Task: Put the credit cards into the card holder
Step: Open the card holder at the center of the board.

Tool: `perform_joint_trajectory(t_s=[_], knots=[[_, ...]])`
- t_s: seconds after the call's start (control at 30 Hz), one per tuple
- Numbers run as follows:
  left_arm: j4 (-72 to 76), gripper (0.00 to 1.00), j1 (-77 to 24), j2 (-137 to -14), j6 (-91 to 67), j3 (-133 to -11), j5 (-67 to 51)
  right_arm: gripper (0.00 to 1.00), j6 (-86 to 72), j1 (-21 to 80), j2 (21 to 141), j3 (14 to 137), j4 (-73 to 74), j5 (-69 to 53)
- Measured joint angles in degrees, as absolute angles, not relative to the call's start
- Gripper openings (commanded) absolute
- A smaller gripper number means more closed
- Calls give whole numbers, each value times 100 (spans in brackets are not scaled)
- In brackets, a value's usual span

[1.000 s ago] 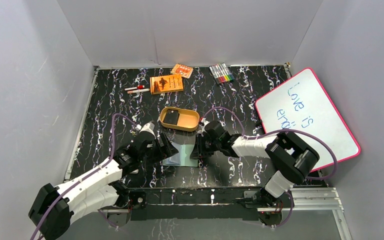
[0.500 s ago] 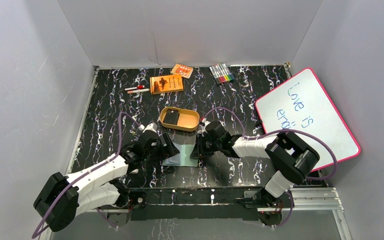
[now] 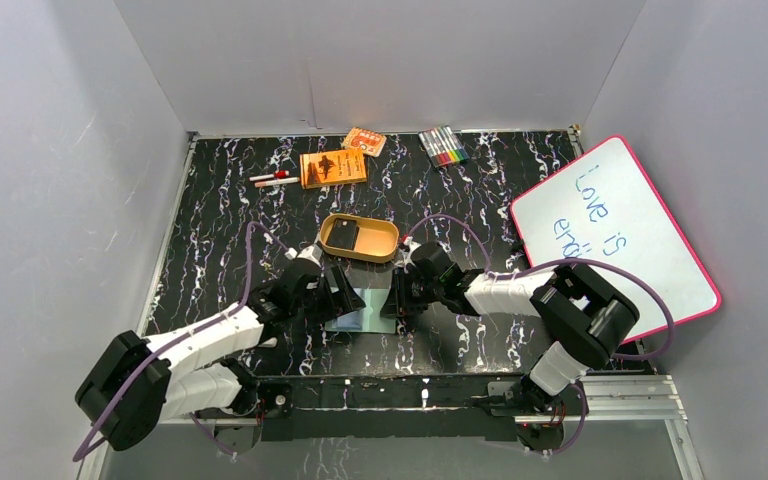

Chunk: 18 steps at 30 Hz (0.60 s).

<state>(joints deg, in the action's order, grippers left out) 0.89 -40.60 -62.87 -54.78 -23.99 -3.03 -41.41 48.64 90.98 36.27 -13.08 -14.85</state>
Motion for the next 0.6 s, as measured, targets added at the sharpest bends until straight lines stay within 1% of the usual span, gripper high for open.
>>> perform_joint_trajectory(t_s=[0.17, 0.33, 0.43, 0.6], knots=[[565, 79, -4025, -6541, -5437, -2394, -646, 32, -4143, 4853, 9100, 3627, -1313, -1505], [1201, 79, -4025, -6919, -5435, -2388, -1205, 36, -4167, 4849, 9094, 3618, -1332, -1516], [1468, 78, -4027, -7039, -5415, -2379, -1437, 41, -4185, 4849, 9067, 3603, -1352, -1496], [1758, 78, -4027, -7295, -5330, -2401, -1649, 53, -4217, 4860, 8873, 3548, -1245, -1343]])
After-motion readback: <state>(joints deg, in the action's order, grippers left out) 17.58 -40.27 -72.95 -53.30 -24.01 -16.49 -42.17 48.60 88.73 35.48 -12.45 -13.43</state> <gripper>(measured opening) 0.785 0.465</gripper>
